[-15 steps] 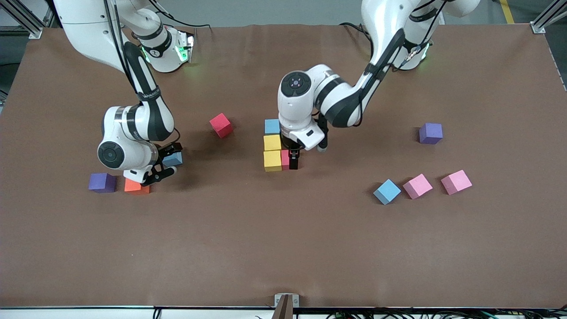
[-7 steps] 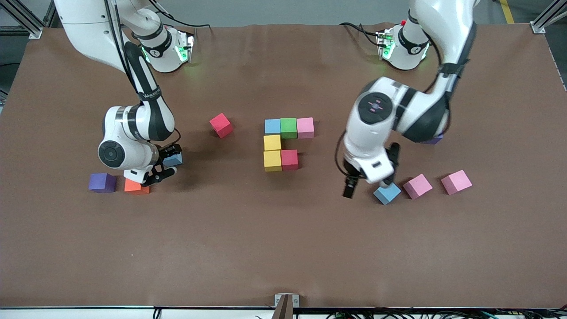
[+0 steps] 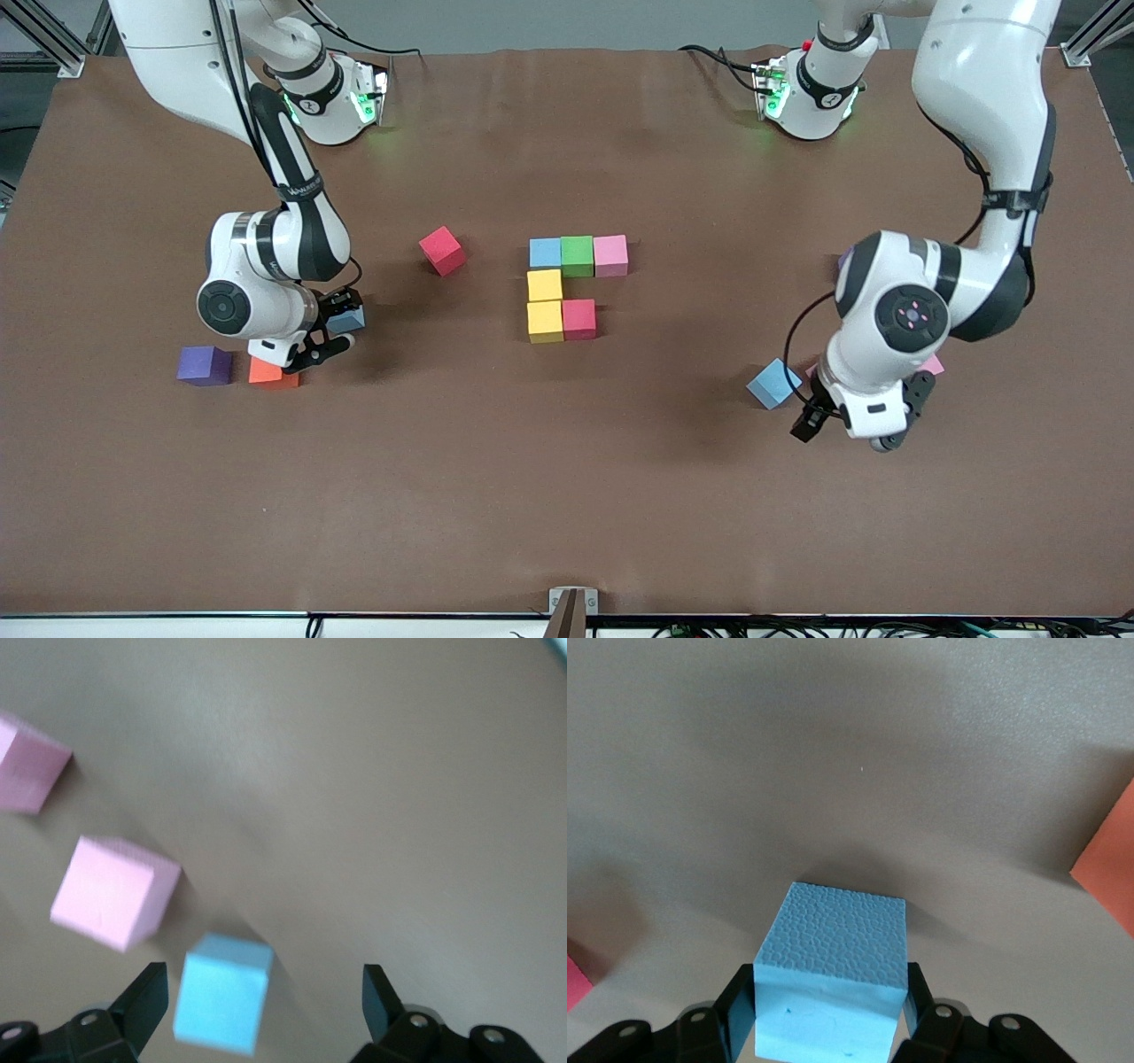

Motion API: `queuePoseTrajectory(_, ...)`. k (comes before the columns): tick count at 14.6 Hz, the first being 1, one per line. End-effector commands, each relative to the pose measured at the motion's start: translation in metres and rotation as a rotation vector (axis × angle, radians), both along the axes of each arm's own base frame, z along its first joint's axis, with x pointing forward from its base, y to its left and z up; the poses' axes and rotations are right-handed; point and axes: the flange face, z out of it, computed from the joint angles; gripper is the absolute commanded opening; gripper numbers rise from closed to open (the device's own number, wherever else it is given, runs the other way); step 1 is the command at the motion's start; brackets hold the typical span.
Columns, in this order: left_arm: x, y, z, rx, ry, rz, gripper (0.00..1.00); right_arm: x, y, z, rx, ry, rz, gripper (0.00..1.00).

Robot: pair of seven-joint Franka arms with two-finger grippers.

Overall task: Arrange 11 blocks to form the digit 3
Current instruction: 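Grasp another blue block with the left gripper while the right gripper lifts blue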

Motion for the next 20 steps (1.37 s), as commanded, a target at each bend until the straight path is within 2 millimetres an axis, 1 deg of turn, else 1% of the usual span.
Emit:
queuePoseTrajectory(1, 0.012, 0.005, -0.027, -0.004, 0.029, -0.054, 0.97, -0.005, 0.0, 0.003, -0.001, -0.015, 0.014, 0.57)
queuePoseTrajectory(3, 0.011, 0.003, -0.041, -0.007, 0.045, -0.056, 0.97, -0.001, 0.001, 0.008, 0.002, -0.024, 0.009, 0.51)
queuePoseTrajectory(5, 0.009, 0.001, -0.057, -0.011, 0.07, -0.08, 0.97, 0.01, 0.004, 0.019, 0.005, -0.044, 0.0, 0.46)
queuePoseTrajectory(6, 0.008, 0.0, -0.068, -0.012, 0.085, -0.106, 0.97, 0.02, 0.004, 0.028, 0.008, -0.07, -0.017, 0.46)
queuePoseTrajectory(8, 0.006, -0.004, -0.074, -0.031, 0.083, -0.114, 0.97, 0.038, 0.005, 0.045, 0.001, -0.095, -0.059, 0.46)
queuePoseTrajectory(10, 0.002, -0.01, -0.082, -0.039, 0.098, -0.123, 0.97, 0.058, 0.015, 0.061, -0.009, -0.105, -0.09, 0.46)
queuePoseTrajectory(11, -0.001, -0.009, -0.086, -0.037, 0.108, -0.122, 0.97, 0.068, 0.02, 0.07, -0.014, -0.114, -0.11, 0.46)
queuePoseTrajectory(12, -0.004, -0.009, -0.092, -0.034, 0.12, -0.124, 0.97, 0.08, 0.029, 0.08, -0.022, -0.119, -0.133, 0.46)
queuePoseTrajectory(14, -0.008, -0.008, -0.098, -0.031, 0.134, -0.126, 0.97, 0.099, 0.052, 0.093, -0.033, -0.109, -0.194, 0.46)
queuePoseTrajectory(16, -0.011, -0.007, -0.102, -0.029, 0.144, -0.142, 0.98, 0.111, 0.086, 0.097, -0.05, -0.08, -0.267, 0.46)
queuePoseTrajectory(18, -0.011, -0.005, -0.103, -0.032, 0.147, -0.144, 0.97, 0.122, 0.126, 0.103, -0.088, -0.085, -0.309, 0.45)
queuePoseTrajectory(19, -0.012, -0.005, -0.104, -0.031, 0.151, -0.144, 0.94, 0.124, 0.147, 0.103, -0.091, -0.098, -0.325, 0.45)
queuePoseTrajectory(20, -0.013, -0.007, -0.104, -0.034, 0.151, -0.146, 0.88, 0.123, 0.169, 0.099, -0.082, -0.096, -0.351, 0.45)
